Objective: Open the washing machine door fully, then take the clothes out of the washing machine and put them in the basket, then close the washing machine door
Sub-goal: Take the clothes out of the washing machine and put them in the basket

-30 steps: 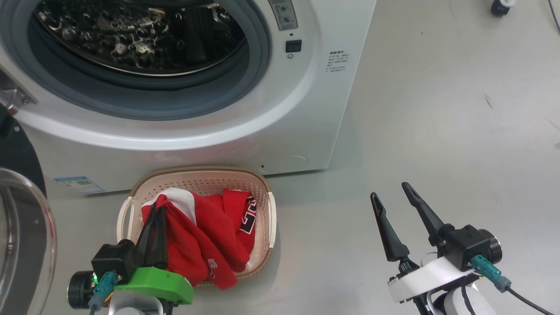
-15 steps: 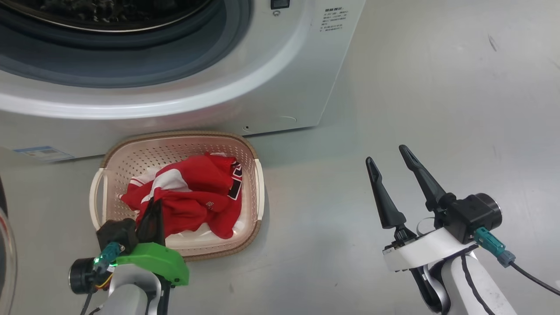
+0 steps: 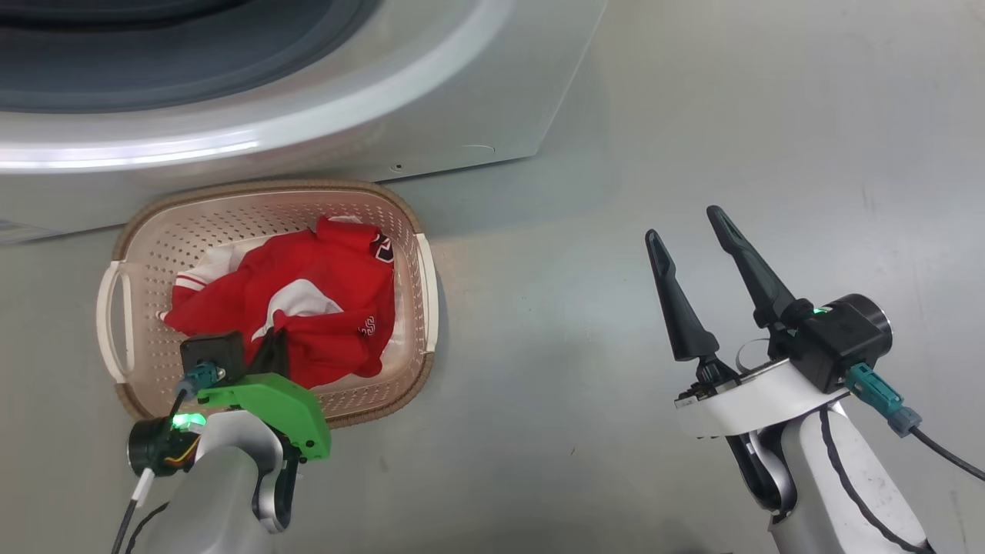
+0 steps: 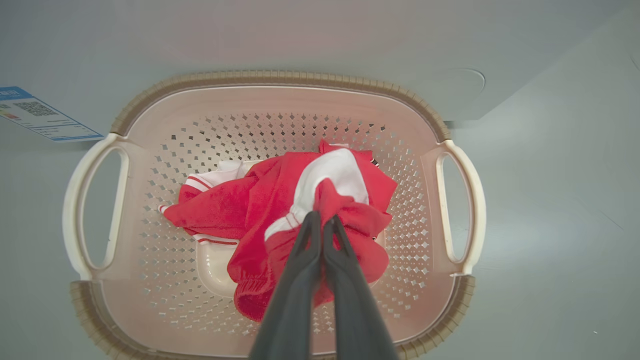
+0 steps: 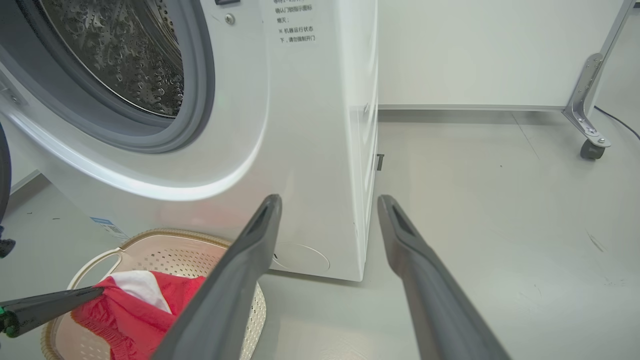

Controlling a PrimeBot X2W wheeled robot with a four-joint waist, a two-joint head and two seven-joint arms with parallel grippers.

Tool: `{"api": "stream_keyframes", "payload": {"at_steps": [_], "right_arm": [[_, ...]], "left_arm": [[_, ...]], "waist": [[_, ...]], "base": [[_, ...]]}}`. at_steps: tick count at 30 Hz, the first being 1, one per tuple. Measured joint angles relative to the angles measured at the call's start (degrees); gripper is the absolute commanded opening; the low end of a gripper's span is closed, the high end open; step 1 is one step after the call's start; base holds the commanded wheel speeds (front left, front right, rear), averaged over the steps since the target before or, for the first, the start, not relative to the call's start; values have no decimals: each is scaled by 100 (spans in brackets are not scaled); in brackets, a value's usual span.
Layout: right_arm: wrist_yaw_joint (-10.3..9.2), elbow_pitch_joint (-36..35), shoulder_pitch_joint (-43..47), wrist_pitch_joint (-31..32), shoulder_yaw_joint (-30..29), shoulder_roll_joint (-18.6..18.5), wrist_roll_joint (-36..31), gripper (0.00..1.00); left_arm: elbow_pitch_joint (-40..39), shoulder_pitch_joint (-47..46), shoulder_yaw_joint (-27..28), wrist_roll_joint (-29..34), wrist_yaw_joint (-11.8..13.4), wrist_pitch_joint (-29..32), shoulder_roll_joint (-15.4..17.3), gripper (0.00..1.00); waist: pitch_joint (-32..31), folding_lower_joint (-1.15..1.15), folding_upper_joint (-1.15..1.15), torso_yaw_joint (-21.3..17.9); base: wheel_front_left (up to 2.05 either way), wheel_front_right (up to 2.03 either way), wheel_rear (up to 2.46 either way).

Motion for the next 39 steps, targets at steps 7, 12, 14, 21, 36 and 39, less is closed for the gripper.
{"api": "stream_keyframes", "payload": {"at_steps": [7,12,14,21,36,39], "right_arm": [[0,23,-131,0,-37,-8,0,100],[0,53,-168,0,-25,-8,0,100],[1,73,-173,0,-24,-8,0,100],[1,157,-216,-1,-21,-8,2,100],[1,337,-272,-1,-78,-7,11,100],[1,369,-266,0,-144,-8,12,100]], "left_arm": [[567,-409,-66,-254,0,59,-19,0],[898,-515,-85,-318,0,98,-24,0],[995,-586,-105,-376,0,98,-25,19],[1281,-741,-175,-573,-20,-73,-34,100],[1479,-745,-292,-667,-268,-645,-42,100],[1408,-742,-327,-657,-311,-672,-44,100]], "waist": [[238,0,0,-70],[271,0,0,-96],[276,0,0,-101],[250,0,0,-97],[-227,0,0,-46],[-349,0,0,-25]], "base": [[0,0,0],[0,0,0],[0,0,0],[0,0,0],[0,0,0],[0,0,0]]}}
